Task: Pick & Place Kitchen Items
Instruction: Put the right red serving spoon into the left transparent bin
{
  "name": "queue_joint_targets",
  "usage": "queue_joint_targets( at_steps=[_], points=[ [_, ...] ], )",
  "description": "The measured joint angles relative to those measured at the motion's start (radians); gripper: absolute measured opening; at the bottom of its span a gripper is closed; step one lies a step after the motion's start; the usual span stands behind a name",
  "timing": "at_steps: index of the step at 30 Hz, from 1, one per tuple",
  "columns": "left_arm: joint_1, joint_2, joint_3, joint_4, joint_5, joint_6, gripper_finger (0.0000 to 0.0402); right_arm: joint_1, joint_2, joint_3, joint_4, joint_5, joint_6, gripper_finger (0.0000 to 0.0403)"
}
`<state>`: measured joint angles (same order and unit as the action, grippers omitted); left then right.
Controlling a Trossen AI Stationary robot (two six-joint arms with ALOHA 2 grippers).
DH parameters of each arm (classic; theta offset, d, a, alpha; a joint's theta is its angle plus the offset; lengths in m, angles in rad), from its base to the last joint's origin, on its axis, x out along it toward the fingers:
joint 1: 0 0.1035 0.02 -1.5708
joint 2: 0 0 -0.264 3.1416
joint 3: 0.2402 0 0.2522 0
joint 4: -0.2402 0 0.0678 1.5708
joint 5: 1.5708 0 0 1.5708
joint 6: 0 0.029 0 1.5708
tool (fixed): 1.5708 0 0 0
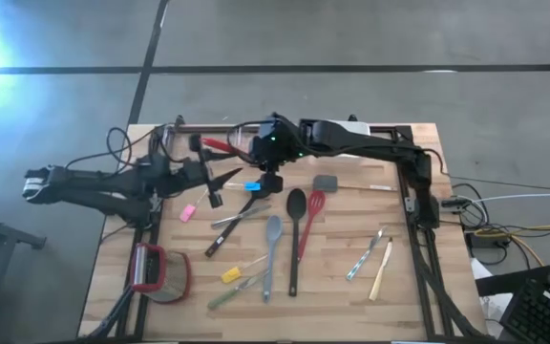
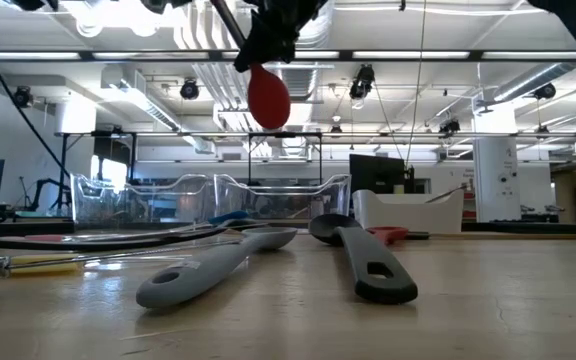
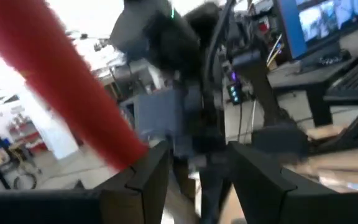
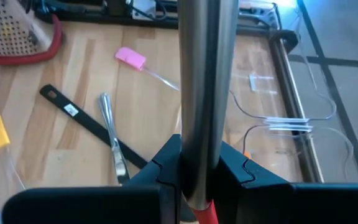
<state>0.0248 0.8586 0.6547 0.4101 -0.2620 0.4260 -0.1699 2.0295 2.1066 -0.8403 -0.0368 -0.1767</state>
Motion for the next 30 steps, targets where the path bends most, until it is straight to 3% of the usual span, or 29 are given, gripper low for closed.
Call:
queue_joint_targets(
  at_steps=[5, 9, 15, 25, 30],
  points=[
    [0.0, 0.022, 0.036, -0.033, -0.062, 0.038, 0.0171, -0.001, 0.015, 0.031, -0.065, 0.006, 0.005, 0.0041],
    [0.004, -0.004, 0.038, -0.098, -0.102, -0.01, 0.0172, -0.004, -0.013, 0.02, -0.078, 0.077, -0.003, 0.0041],
    [0.009, -0.034, 0.017, -0.114, -0.14, -0.028, 0.0172, -0.013, -0.068, 0.02, -0.07, 0.062, -0.014, 0.0041],
    [0.03, -0.049, 0.013, 0.013, -0.11, -0.062, 0.0172, 0.007, -0.079, 0.02, -0.044, 0.051, -0.026, 0.0041],
    [0.042, -0.033, 0.011, 0.105, -0.01, -0.061, 0.0172, 0.022, -0.068, 0.02, -0.017, 0.051, -0.041, 0.0041]
  ],
)
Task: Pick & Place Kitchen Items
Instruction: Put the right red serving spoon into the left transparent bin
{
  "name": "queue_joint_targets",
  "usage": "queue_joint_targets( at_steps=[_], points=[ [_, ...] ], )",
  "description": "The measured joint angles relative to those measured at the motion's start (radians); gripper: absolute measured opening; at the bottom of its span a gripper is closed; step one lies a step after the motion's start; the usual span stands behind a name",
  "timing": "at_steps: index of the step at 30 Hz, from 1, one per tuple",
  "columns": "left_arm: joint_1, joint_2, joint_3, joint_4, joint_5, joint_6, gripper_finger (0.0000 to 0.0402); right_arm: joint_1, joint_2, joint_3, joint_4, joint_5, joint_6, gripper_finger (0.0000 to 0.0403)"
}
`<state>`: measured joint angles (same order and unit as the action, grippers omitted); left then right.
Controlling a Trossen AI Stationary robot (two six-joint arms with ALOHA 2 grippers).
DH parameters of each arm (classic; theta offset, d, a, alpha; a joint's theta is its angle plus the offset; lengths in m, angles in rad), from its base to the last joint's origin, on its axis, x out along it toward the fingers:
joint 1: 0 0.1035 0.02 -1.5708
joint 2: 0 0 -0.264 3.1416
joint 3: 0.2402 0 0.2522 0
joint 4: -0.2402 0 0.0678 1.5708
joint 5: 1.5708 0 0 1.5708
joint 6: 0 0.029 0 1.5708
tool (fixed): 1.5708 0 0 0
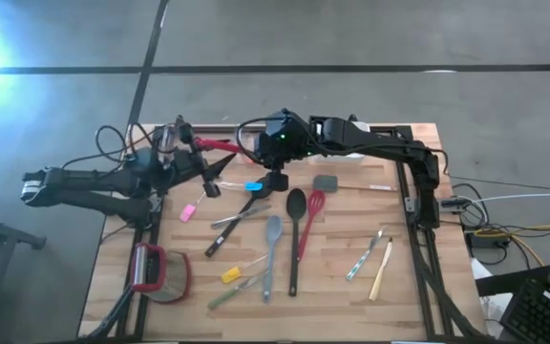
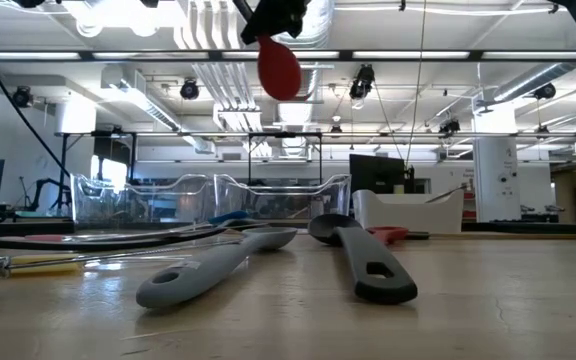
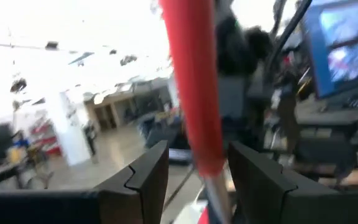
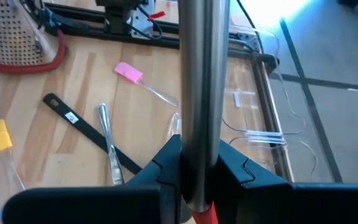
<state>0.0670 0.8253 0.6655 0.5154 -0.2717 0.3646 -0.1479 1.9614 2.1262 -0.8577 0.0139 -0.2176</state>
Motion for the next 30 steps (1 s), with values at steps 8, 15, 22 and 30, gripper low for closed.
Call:
queue_joint_targets(
  at_steps=[8, 15, 22, 30],
  points=[
    [0.003, -0.01, 0.019, 0.063, 0.054, 0.026, 0.0172, 0.0, 0.0, -0.004, 0.001, 0.0, 0.0, 0.0041],
    [0.003, 0.009, 0.036, 0.07, 0.104, -0.008, 0.017, -0.001, 0.001, -0.026, 0.005, 0.001, -0.003, 0.0041],
    [0.003, 0.016, 0.037, 0.078, 0.11, 0.027, 0.0065, -0.001, 0.001, -0.059, 0.01, 0.004, -0.009, 0.0041],
    [0.002, 0.017, 0.037, 0.067, 0.114, 0.036, 0.0052, -0.001, 0.001, -0.058, 0.003, 0.015, -0.04, 0.0041]
  ],
)
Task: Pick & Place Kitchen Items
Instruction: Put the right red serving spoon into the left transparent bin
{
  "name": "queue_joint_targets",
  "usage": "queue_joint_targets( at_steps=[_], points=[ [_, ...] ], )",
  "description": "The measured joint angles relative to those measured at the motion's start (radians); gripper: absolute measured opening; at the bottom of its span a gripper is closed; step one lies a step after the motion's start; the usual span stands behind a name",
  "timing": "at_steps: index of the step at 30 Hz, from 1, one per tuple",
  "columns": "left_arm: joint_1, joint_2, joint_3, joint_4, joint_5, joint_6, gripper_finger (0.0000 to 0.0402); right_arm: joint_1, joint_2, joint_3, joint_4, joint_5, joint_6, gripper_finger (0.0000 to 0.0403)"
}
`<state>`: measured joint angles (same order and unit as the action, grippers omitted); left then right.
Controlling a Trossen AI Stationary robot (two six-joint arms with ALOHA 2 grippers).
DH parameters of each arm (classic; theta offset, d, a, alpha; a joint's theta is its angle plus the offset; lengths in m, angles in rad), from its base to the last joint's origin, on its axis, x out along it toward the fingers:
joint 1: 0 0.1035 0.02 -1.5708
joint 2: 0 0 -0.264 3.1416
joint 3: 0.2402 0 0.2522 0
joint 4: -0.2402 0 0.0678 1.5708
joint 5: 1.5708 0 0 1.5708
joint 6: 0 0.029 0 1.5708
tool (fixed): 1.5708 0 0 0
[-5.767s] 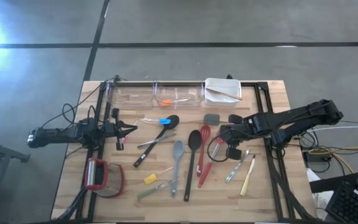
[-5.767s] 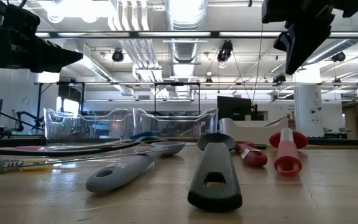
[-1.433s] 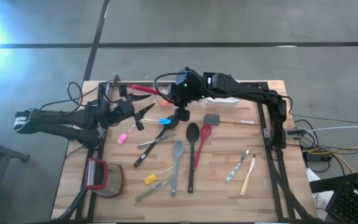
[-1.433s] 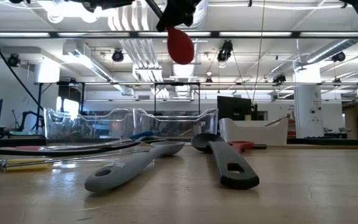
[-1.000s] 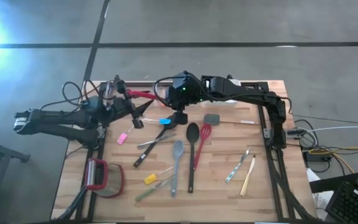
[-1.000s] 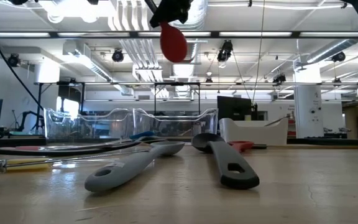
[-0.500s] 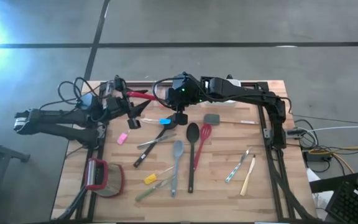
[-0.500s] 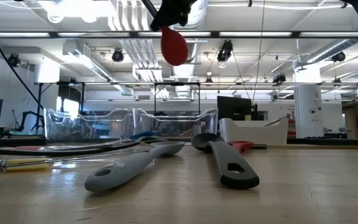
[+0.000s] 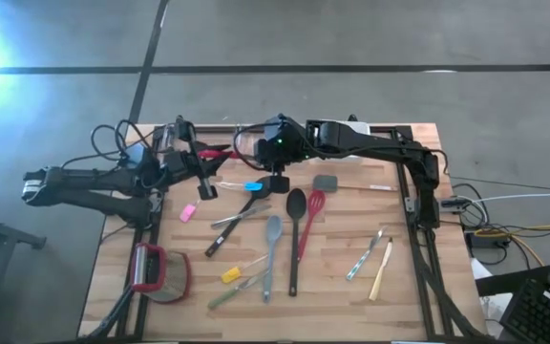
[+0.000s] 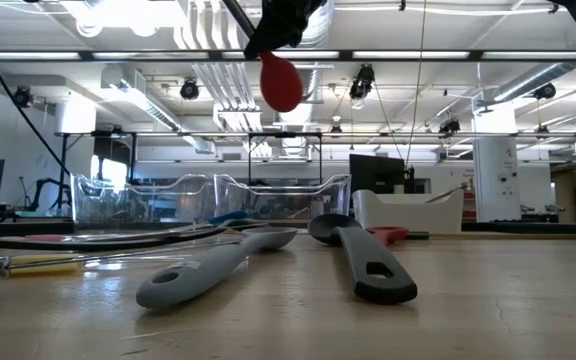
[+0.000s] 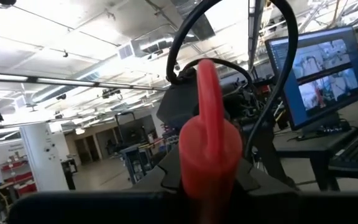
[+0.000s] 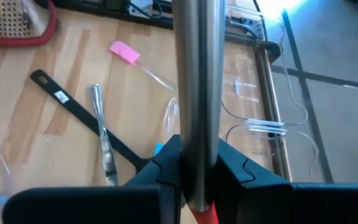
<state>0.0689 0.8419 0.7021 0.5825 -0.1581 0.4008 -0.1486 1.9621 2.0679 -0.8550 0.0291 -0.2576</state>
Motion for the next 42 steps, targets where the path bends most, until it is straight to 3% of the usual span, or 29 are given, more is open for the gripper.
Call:
queue_joint_targets(
  at_steps=[4, 7, 12, 17, 24, 28, 31, 38, 42],
  points=[
    [0.0, -0.013, 0.014, -0.077, -0.001, 0.038, 0.0052, -0.002, -0.003, 0.025, -0.076, 0.015, 0.036, 0.0083],
    [0.002, -0.028, 0.045, -0.181, -0.035, 0.059, 0.0051, -0.002, -0.012, 0.057, -0.175, 0.095, 0.056, 0.0126],
    [0.007, -0.051, 0.109, -0.394, -0.219, 0.097, 0.0051, -0.002, -0.026, 0.09, -0.375, 0.199, 0.095, 0.0172],
    [0.042, -0.096, 0.114, -0.555, -0.354, 0.104, 0.005, -0.023, -0.083, 0.047, -0.463, 0.207, 0.177, 0.0187],
    [0.17, -0.232, 0.042, -0.582, -0.306, 0.062, 0.005, -0.047, -0.155, -0.066, -0.386, 0.207, 0.208, 0.0177],
    [0.286, -0.295, -0.025, -0.584, -0.21, 0.011, 0.005, -0.051, -0.182, -0.128, -0.307, 0.207, 0.196, 0.0169],
    [0.405, -0.314, -0.073, -0.591, -0.083, -0.018, 0.005, -0.053, -0.192, -0.166, -0.252, 0.207, 0.174, 0.0164],
    [0.78, -0.261, -0.069, -0.678, 0.528, -0.071, 0.005, -0.056, -0.203, -0.18, -0.231, 0.206, 0.172, 0.0152],
    [1.026, -0.187, -0.047, -0.672, 0.716, -0.131, 0.005, -0.056, -0.215, -0.193, -0.229, 0.206, 0.172, 0.0146]
  ],
)
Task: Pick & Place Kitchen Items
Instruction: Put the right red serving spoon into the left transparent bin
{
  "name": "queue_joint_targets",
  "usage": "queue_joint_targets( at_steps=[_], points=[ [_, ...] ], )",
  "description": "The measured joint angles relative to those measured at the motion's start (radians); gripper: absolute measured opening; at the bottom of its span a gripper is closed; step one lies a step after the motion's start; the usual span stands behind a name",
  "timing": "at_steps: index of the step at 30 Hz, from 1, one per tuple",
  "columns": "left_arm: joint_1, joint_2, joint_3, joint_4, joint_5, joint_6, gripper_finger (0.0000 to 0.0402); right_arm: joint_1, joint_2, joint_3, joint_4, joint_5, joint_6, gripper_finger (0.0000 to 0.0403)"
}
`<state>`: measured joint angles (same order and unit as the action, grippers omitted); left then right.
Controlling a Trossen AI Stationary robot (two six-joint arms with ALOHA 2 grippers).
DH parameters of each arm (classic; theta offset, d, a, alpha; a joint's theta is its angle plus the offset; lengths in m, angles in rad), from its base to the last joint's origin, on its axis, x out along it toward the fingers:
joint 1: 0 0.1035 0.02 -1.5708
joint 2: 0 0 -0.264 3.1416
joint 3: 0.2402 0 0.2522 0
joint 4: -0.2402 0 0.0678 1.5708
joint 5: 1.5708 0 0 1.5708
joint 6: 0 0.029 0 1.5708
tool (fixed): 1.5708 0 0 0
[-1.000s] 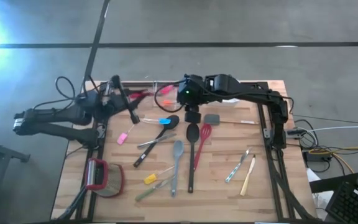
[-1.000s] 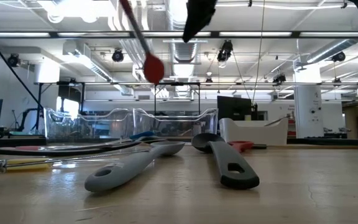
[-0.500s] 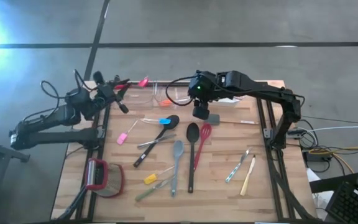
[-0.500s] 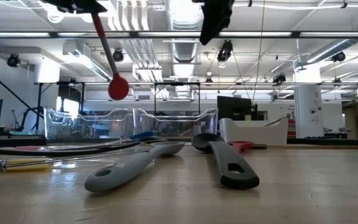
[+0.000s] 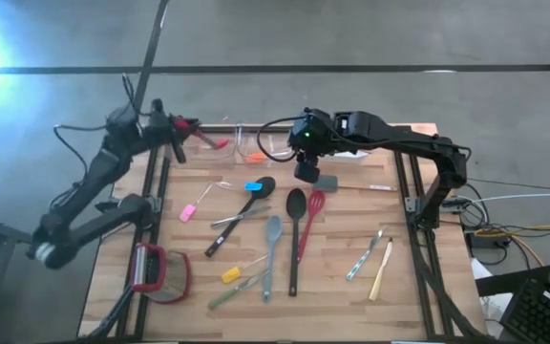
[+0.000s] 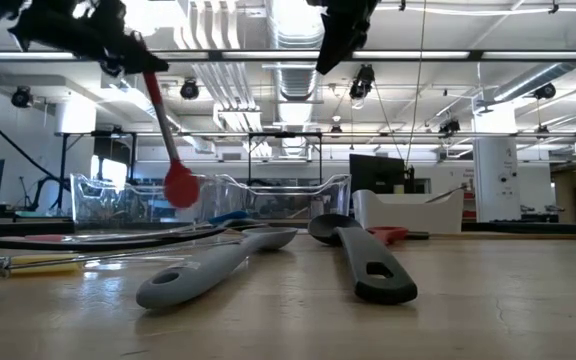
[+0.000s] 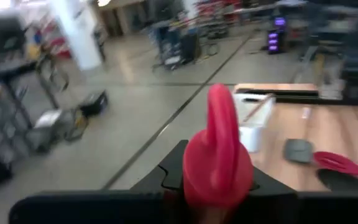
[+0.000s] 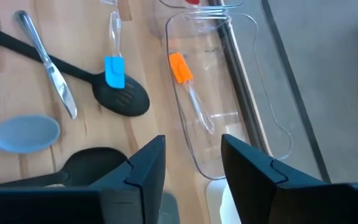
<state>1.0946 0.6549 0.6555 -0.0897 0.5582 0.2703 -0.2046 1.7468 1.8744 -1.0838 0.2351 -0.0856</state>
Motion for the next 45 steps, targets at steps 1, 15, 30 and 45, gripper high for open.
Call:
queue_joint_targets(
  at_steps=[1, 15, 30, 45],
  points=[
    [0.054, 0.023, 0.004, 0.008, 0.045, -0.029, 0.005, 0.0, -0.004, -0.007, 0.0, 0.0, 0.0, 0.0145],
    [0.216, 0.277, -0.006, 0.294, 0.013, -0.441, 0.005, -0.036, -0.007, -0.087, 0.067, 0.0, -0.003, 0.0138],
    [0.165, 0.169, -0.202, 0.575, -0.275, -0.73, 0.005, -0.063, -0.007, -0.125, 0.074, -0.004, -0.011, 0.0131],
    [-0.067, 0.145, -0.241, 0.78, -0.539, -0.495, 0.005, -0.065, -0.007, -0.125, 0.149, -0.007, -0.035, 0.0134]
  ],
)
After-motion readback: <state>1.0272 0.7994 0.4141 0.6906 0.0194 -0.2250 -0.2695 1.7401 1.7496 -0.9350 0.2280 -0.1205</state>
